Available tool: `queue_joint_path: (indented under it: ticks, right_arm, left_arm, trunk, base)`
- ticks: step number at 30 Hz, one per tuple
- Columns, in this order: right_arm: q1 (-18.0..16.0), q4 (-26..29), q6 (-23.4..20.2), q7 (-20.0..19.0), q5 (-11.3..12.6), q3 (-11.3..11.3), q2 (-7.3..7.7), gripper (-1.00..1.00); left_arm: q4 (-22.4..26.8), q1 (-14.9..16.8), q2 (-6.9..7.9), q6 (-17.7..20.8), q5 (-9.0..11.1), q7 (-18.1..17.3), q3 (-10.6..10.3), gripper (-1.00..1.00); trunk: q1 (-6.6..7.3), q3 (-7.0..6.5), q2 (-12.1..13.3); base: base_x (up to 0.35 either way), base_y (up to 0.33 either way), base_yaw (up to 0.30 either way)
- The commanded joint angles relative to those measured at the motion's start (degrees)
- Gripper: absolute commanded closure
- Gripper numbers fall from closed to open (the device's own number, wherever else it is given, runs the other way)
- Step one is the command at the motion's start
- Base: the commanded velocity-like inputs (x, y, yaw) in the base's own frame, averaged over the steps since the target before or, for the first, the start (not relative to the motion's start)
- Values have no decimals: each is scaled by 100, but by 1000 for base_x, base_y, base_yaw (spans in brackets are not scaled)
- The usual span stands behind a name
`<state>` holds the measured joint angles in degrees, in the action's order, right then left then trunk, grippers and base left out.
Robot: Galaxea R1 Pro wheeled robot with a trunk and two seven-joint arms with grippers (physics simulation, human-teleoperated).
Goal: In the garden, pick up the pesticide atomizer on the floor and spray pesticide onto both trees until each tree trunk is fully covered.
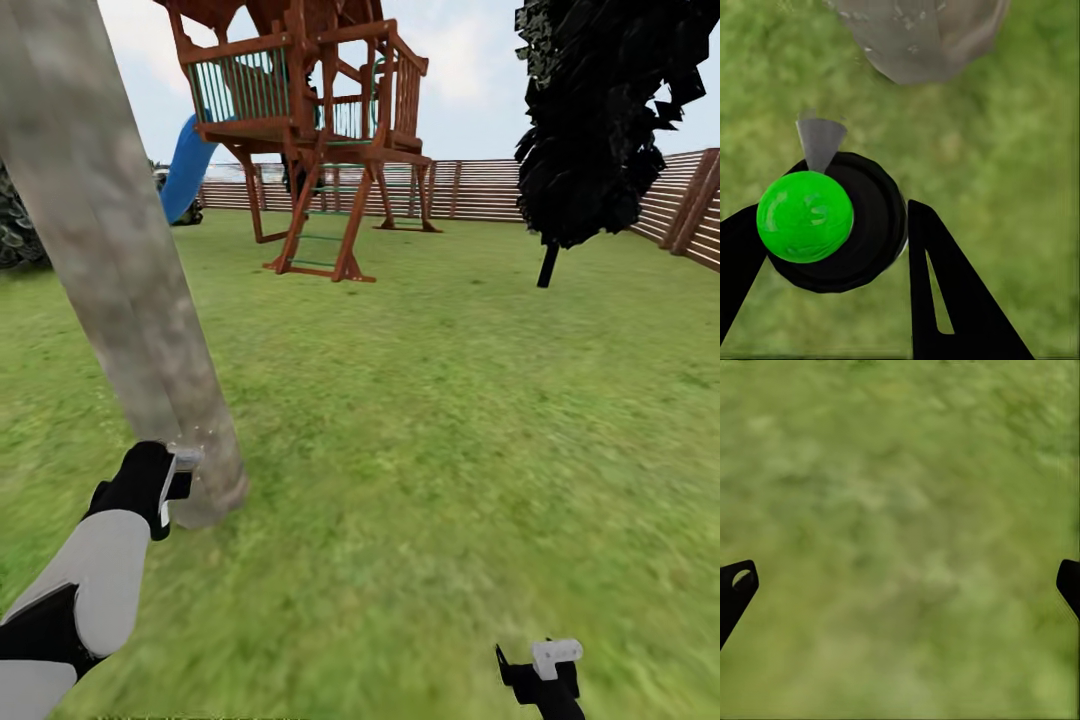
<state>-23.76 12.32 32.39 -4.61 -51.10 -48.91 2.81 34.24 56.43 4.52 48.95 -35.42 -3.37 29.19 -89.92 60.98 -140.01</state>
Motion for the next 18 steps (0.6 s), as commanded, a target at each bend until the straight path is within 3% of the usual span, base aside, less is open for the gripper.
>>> queue_joint_path:
  ticks: [1,13,18]
  right_arm:
    - [-4,-1,22,-48,-6,-49,0,-100]
    - [-5,0,22,-56,-6,-49,0,-100]
    - [-5,4,22,-57,-6,-49,0,-100]
  left_arm:
    - [5,-1,-5,14,-53,-35,24,100]
    - [-5,-10,-4,11,-53,-37,31,100]
    - [-47,-10,-4,10,-54,-32,34,100]
  trunk:
    - [1,5,-2]
    - [1,5,-2]
    - [1,5,-2]
  base:
    - [81,-276,258]
    - [177,-236,275]
    - [178,-226,53]
